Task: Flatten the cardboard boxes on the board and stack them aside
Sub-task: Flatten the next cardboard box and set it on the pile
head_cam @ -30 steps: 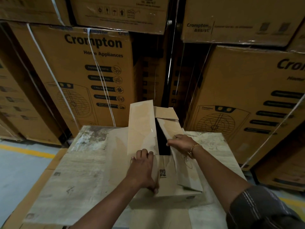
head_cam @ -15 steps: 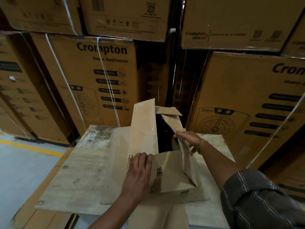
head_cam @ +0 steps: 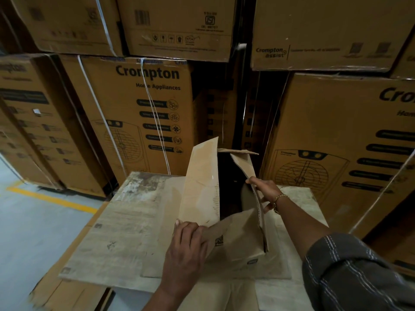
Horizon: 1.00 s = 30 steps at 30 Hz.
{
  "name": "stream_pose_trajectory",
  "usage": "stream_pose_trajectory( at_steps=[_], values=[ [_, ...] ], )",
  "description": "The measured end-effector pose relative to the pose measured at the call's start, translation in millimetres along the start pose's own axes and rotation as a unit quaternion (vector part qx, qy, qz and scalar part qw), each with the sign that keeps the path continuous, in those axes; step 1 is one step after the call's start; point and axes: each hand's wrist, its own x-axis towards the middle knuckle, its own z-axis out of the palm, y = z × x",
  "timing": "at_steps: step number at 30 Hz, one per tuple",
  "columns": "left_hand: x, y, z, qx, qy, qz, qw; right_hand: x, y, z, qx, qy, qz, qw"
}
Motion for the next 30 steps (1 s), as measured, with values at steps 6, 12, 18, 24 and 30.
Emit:
stream_pose_trajectory(
  at_steps=[6, 12, 18, 24, 30],
  values=[
    [-7, 15, -33, -0.008, 0.05, -0.011, 0.999, 5, 1, 0, 0.049, 0.005, 0.014, 0.999],
    [-48, 18, -59, -0.007, -0.186, -0.03, 0.982, -2, -11, -6, 0.027, -0.006, -0.023, 0.999],
    [-47, 14, -38, -0.039, -0.436, -0.188, 0.879, -32, -3, -16, -0.048, -0.105, -0.026, 0.993],
    [-1, -11, 15, 0.065, -0.264, -0.25, 0.929, -71, 42, -32, -0.015, -0.04, -0.012, 0.999],
    [31, -41, 63, -0.036, -0.288, -0.395, 0.872, -83, 82, -49, 0.046, -0.009, 0.015, 0.999]
  ],
)
